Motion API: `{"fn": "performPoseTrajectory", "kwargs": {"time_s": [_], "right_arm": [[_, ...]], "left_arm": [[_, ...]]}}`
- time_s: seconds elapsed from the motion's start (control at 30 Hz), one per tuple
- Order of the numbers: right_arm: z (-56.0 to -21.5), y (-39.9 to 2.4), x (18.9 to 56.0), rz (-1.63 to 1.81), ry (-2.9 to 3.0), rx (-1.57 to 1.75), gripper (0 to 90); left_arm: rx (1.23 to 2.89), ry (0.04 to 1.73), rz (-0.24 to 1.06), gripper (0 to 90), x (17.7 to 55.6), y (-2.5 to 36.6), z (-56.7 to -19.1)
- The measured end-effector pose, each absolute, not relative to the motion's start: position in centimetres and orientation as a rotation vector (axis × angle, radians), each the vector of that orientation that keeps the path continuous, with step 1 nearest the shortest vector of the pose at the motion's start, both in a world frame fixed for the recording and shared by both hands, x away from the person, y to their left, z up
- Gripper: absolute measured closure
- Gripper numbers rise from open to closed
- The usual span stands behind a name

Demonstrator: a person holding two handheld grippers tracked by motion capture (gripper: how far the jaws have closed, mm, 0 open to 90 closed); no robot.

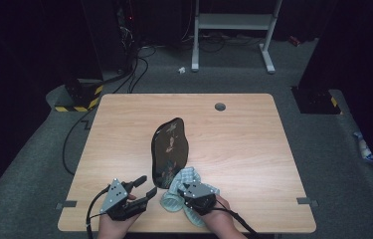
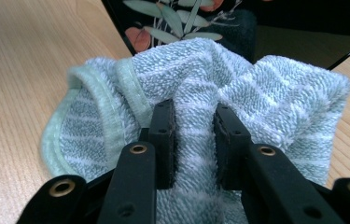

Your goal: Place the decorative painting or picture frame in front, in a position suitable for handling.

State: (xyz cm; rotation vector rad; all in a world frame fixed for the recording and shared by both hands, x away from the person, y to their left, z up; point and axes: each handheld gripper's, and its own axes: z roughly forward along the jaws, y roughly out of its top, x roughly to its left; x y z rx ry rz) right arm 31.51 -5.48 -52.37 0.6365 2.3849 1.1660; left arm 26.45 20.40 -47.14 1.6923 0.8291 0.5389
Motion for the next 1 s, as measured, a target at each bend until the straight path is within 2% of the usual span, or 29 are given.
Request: {"fn": "performPoseTrajectory", "kwargs": {"time_s": [0.17,0.43,1.0], "right_arm": [[-51.3,-6.3,31.5,1.218,2.331,0.659,71.6],[-46.6,-8.6,32.0,1.324,2.148,0.686,71.7],[-38.5,-9.4,34.6,1.39,1.921,0.668,71.3]], "left_arm": [[1.701,0.854,0.525,47.0,27.3,19.2,-47.4],[1.714,0.862,0.522,62.6,28.0,18.9,-48.0],[1.691,0.877,0.55,71.5,28.2,20.5,-48.2]]}}
